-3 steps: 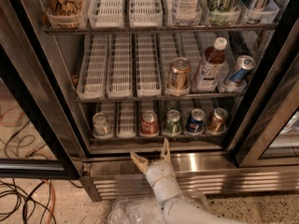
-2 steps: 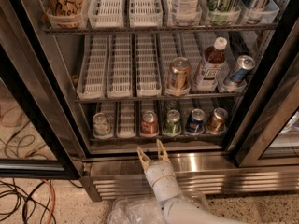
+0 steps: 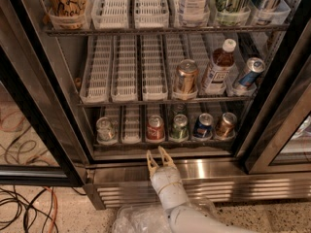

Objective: Pick coke can from bottom shelf of fridge

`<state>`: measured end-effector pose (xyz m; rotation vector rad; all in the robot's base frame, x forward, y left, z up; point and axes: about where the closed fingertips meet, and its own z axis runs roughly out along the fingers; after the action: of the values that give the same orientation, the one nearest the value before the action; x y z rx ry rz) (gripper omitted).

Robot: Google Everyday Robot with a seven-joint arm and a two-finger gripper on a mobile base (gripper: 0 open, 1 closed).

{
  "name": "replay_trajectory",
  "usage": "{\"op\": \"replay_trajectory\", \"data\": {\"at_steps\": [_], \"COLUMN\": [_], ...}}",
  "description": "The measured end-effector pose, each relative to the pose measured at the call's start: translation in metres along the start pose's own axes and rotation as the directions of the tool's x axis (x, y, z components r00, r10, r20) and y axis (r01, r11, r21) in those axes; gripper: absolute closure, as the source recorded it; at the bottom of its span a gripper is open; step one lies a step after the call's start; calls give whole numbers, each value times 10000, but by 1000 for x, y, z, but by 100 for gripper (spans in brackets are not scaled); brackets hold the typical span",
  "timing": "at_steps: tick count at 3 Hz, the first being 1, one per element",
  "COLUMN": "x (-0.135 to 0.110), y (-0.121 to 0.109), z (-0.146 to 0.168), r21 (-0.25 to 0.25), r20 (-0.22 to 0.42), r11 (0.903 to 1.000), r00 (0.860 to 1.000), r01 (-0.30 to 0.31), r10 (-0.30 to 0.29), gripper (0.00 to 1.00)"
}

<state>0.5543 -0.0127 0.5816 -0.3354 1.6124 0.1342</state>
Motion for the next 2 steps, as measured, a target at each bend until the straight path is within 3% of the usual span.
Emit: {"op": "replay_trajectory", "data": {"at_steps": [2], "x": [-2], "y": [1], "z": [6], "r21": [-81], "r20": [125], "r11": [9997], "r00": [9997], "r01": [226], "r10": [-225], "gripper": [38]}}
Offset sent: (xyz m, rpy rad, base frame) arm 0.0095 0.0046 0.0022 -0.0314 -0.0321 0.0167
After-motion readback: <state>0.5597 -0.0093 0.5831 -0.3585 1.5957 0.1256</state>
